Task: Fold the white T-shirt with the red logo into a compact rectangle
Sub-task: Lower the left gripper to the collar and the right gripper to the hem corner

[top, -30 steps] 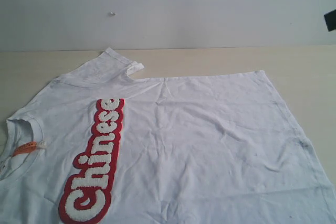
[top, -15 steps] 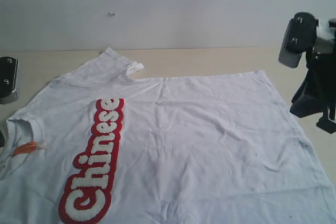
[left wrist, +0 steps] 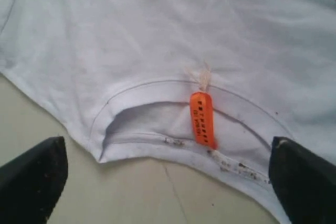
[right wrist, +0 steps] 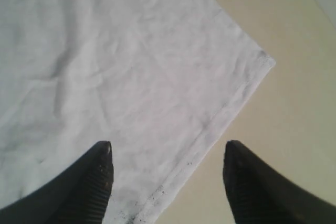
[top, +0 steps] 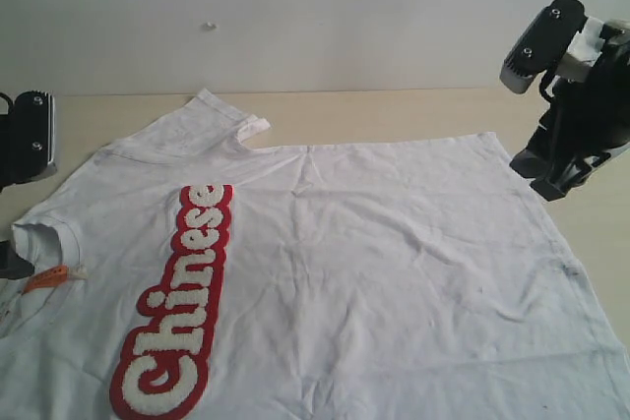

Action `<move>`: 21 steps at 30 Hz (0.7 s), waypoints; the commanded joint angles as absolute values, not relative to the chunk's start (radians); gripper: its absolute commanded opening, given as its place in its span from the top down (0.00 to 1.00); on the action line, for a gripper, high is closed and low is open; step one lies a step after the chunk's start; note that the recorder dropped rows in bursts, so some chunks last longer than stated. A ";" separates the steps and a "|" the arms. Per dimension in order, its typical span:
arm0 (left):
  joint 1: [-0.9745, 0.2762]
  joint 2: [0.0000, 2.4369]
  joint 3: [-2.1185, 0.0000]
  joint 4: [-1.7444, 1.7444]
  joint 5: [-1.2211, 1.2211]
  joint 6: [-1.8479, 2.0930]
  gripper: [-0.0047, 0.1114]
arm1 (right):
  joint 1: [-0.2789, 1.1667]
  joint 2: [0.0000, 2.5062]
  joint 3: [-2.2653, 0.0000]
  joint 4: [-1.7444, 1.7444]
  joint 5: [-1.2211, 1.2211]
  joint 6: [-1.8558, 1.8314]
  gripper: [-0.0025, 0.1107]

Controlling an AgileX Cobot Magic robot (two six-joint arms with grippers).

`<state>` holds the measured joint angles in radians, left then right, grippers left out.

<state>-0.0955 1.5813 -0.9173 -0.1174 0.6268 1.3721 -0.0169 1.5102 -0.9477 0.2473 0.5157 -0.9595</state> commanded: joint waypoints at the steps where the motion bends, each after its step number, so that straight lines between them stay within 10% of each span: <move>1: -0.099 1.581 -0.937 -0.089 0.630 1.371 0.06 | -0.017 1.502 -0.952 0.172 0.511 -0.921 0.45; 12: -0.103 1.581 -1.264 0.058 1.122 1.361 0.06 | -0.017 1.533 -1.176 0.098 0.983 -1.059 0.45; 21: -0.056 1.669 -1.161 -0.033 1.079 1.499 0.06 | -0.017 1.634 -1.233 0.180 1.178 -1.208 0.45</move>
<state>-0.0686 1.6462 -1.1916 0.0619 1.1429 1.4300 -0.0169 1.6105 -1.2226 0.1650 1.1600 -1.1722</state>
